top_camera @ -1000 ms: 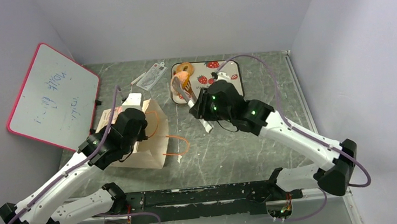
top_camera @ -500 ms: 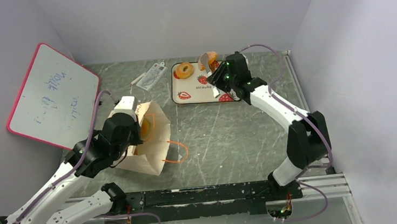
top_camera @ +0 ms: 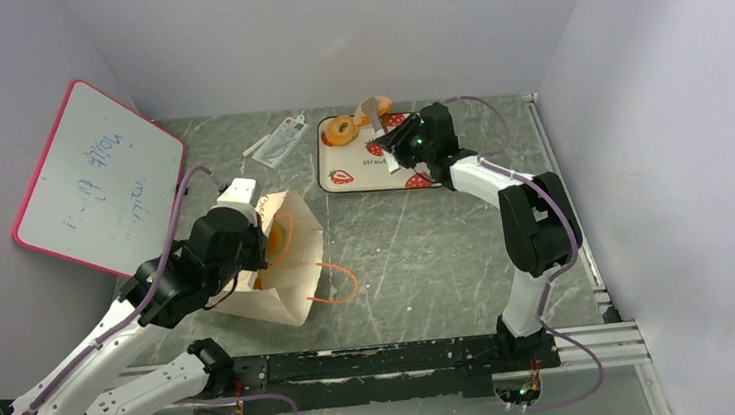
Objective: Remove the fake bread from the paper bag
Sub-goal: Place the fake bread in the container.
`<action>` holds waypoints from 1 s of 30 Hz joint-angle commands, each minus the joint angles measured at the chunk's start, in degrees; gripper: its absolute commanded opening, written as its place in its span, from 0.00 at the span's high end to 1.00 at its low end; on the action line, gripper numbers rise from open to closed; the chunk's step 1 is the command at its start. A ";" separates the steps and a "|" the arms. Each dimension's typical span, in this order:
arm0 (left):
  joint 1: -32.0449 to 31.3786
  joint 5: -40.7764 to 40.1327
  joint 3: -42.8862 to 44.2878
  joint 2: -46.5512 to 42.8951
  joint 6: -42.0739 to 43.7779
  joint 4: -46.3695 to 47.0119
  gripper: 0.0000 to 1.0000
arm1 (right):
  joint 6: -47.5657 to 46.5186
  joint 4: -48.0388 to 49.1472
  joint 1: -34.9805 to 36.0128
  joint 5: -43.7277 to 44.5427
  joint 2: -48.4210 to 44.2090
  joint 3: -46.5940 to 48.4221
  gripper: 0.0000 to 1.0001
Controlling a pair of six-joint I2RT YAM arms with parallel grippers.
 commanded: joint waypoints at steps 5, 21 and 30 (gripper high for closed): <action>0.27 1.21 3.60 -0.32 0.43 -0.07 0.93 | 3.31 11.24 -1.74 -1.86 1.28 -3.45 0.98; 0.32 1.20 3.32 0.37 0.40 -0.62 0.93 | 4.19 16.91 -2.97 -3.94 3.55 -10.46 0.84; 0.30 1.43 1.80 -0.77 -0.55 0.60 0.93 | 3.75 15.62 -2.92 -3.61 0.48 -16.25 0.67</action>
